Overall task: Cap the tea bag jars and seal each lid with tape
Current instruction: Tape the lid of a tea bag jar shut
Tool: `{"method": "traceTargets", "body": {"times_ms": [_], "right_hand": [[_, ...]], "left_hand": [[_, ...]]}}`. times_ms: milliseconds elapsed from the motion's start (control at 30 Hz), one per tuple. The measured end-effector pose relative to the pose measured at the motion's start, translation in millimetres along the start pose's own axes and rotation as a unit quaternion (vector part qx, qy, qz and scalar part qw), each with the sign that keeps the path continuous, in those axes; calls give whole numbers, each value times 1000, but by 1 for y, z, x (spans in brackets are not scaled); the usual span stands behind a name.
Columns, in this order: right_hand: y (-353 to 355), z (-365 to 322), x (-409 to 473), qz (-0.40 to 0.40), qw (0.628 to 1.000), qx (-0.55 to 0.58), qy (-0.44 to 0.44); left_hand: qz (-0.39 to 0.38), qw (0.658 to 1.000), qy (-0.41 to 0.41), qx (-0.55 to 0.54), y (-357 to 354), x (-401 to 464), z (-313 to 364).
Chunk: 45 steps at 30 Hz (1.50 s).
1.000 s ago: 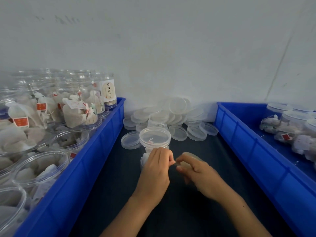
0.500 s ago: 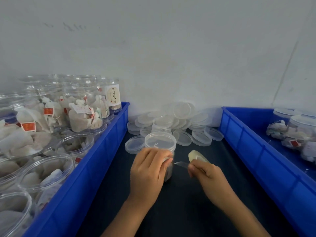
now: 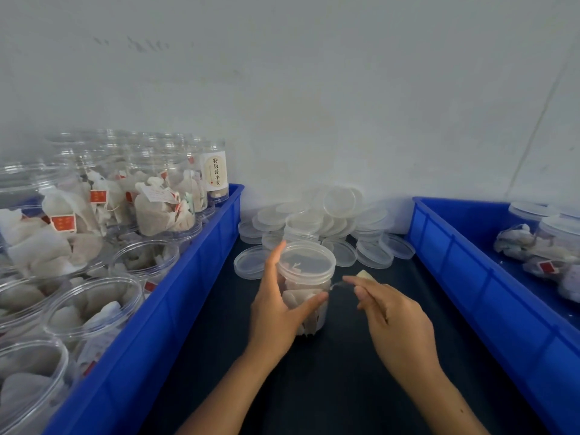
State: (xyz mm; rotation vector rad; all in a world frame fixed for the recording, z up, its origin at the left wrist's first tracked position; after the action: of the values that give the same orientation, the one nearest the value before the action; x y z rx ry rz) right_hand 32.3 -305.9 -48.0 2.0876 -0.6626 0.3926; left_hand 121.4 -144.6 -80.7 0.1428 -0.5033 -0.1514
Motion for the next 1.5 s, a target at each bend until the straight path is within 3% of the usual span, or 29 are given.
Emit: {"method": "traceTargets", "body": {"times_ms": [233, 500, 800, 1100, 1500], "right_hand": [[-5, 12, 4, -16, 991, 121, -62], [4, -6, 1, 21, 970, 238, -38], [10, -18, 9, 7, 977, 210, -48], [7, -20, 6, 30, 977, 200, -70], [3, -29, 3, -19, 940, 336, -49]], "left_hand": [[23, 999, 33, -3, 7, 2, 3], [-66, 997, 39, -2, -11, -3, 9], [-125, 988, 43, -85, -24, -7, 16], [-142, 987, 40, -68, -24, -8, 22], [-97, 994, 44, 1, -15, -6, 22]]}}
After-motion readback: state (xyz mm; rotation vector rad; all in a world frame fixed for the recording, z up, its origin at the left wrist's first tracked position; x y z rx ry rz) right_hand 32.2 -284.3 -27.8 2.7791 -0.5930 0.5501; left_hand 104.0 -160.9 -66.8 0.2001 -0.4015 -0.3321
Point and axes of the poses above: each hand's wrist, its own x-axis towards the middle knuckle, its own y-axis out of the back of the hand, z = x × y, the point moved 7 cm from there along x, towards the middle knuckle, and after that the axes turned 2 degrees about z, right-handed, at the moved point
